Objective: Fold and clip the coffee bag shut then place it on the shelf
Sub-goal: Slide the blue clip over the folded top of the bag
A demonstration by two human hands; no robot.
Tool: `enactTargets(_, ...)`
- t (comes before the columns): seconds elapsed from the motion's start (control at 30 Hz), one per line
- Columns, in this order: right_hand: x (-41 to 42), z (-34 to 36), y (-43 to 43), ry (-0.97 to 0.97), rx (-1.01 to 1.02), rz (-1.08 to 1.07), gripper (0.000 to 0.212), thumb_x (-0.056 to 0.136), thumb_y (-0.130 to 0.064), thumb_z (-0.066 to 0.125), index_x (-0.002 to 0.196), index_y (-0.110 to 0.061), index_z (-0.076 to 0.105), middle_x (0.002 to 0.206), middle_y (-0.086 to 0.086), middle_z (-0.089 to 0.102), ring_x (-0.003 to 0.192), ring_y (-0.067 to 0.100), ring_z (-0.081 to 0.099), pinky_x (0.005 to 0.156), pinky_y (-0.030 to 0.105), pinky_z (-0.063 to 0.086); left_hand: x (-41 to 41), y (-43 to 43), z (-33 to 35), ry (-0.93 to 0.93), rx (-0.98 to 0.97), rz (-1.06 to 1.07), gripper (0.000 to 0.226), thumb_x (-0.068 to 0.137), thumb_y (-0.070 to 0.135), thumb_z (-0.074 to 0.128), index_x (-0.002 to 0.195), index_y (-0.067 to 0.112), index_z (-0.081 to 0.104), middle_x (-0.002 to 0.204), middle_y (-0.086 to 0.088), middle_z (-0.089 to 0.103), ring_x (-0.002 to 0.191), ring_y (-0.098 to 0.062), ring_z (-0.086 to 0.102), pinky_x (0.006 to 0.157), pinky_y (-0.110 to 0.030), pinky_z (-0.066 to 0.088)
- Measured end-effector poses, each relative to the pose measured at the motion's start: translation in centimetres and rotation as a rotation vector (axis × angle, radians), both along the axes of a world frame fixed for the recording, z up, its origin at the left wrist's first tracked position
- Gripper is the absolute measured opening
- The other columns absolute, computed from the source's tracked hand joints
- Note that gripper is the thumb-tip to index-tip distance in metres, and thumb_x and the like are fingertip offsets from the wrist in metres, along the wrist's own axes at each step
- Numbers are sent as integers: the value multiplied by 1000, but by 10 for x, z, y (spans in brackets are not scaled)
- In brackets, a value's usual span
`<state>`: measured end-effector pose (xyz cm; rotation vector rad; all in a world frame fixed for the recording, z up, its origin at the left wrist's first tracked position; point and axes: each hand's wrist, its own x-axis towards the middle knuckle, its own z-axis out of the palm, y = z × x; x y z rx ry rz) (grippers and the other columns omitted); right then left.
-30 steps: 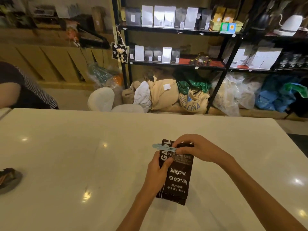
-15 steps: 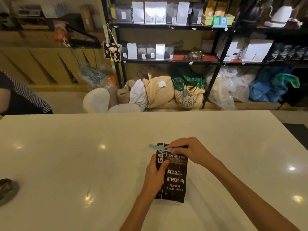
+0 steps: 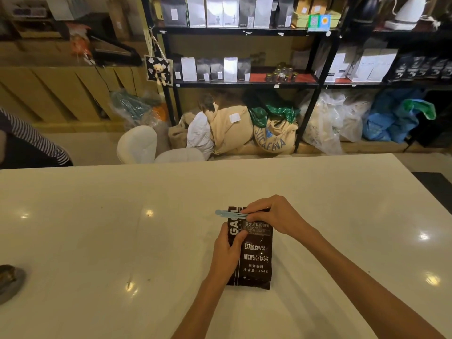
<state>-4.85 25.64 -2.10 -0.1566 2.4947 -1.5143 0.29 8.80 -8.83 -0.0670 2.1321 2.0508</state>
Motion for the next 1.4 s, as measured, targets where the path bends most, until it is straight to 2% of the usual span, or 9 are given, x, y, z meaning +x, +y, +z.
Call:
enactTargets(0.43,-5,-3,-7,23,76,-10,20,76,-16,81,87,-32,74,91,-10,76,87,7,70,73,24,55,-6,-2,-8,-10,1,5,31,96,22,58,127,22,54,113,4,71,101,-7,70,81,-22,58)
enactTargets(0.6,-13,5,-15,-116,229,139,48,82,-17,76,126,-31,60,107,-8,69,96,9,64,71,16,47,-4,-1,-12,-30,13,11,32,96,22,59,128,20,54,114,3,71,98,-4,70,79,-20,57)
enactTargets(0.73,-20,9,-17,-38,392,217,29,88,-17,69,116,-23,71,110,-5,73,95,8,63,71,12,45,-8,-10,-7,-44,30,-70,30,94,23,61,124,22,56,109,6,71,96,-1,70,75,-14,54)
enactTargets(0.87,-19,2,-13,1,435,211,28,88,-19,69,115,-24,72,110,-9,73,96,5,61,76,11,42,-23,-34,-4,-36,94,-39,24,93,22,62,118,22,60,114,1,70,104,-15,69,83,-27,58)
enactTargets(0.97,-21,-1,-14,9,449,222,27,88,-20,68,114,-26,72,109,-12,72,100,7,63,85,22,47,-41,-47,2,9,95,55,18,90,13,68,107,18,67,103,0,74,97,-20,71,84,-34,60)
enactTargets(1.07,-21,-4,-16,18,465,215,25,88,-21,69,112,-26,71,104,-17,69,101,7,63,86,24,47,-51,-47,7,-9,77,16,13,86,0,68,91,12,71,85,-3,74,82,-18,73,75,-31,62)
enactTargets(1.17,-20,-4,-18,6,502,206,24,89,-27,67,113,-30,67,110,-14,68,102,8,60,85,24,45,-51,-42,7,-8,46,55,20,86,-1,66,83,18,71,77,3,74,75,-15,74,71,-30,62)
enactTargets(1.27,-19,-3,-31,58,612,251,33,87,-45,64,117,-29,61,111,-10,64,101,9,55,82,26,43,-50,-36,5,14,27,90,26,86,-2,65,80,23,69,73,7,72,72,-8,71,69,-25,60)
enactTargets(1.4,-19,-8,-46,120,610,205,33,87,-45,64,112,-24,64,104,-6,64,90,10,55,76,26,42,-49,-34,7,0,96,107,16,86,-2,66,85,13,70,79,2,73,73,-5,70,70,-23,58)
